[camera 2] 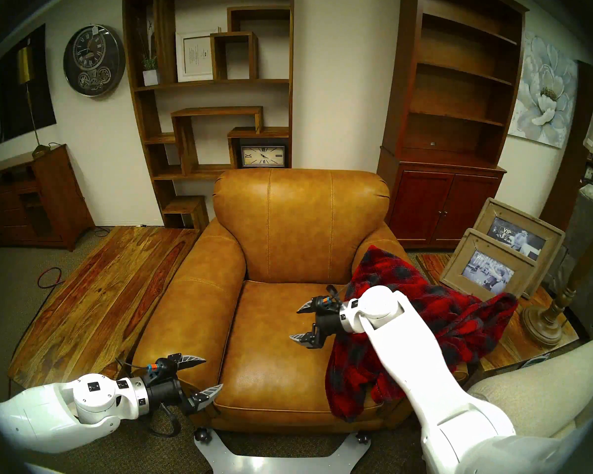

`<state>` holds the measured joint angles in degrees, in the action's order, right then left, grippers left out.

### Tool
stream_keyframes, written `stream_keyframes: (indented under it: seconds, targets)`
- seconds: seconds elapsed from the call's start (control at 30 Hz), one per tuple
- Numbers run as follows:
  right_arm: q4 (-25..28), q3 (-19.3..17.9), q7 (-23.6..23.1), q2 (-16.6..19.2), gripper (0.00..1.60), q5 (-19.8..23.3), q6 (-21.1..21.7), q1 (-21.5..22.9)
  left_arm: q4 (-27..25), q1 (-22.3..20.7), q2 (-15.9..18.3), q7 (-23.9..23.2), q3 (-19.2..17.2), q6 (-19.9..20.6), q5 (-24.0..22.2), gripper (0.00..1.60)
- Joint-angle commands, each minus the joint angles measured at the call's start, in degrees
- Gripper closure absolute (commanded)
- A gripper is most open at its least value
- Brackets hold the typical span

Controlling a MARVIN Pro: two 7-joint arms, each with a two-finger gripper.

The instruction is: Move the blanket from sofa and drape it over the sofa arm

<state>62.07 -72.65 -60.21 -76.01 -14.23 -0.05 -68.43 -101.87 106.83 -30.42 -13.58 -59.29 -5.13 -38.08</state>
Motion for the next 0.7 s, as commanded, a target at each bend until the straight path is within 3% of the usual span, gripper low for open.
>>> stream_keyframes:
  seconds: [0.0,0.13,0.43,0.67]
  targets:
    - [2.1,0.3,5.6,-6.4,0.00,1.5,2.1,-2.2,-0.4,-0.1,-0.1,-0.1,0.0,-0.2,0.0,0.00]
    - [0.3,-1.0,10.5,-6.7,0.00,1.3,5.2,-6.3,-0.4,-0.2,-0.1,0.0,0.1,-0.2,0.0,0.00]
    - [0.3,-4.8,18.1,-5.4,0.00,1.1,8.6,-10.6,-0.3,-0.4,0.0,0.1,0.3,-0.2,-0.1,0.00]
    - [2.8,-7.6,24.1,-8.3,0.00,2.1,9.3,-13.4,-0.3,-0.5,0.0,0.2,0.4,-0.2,-0.2,0.00]
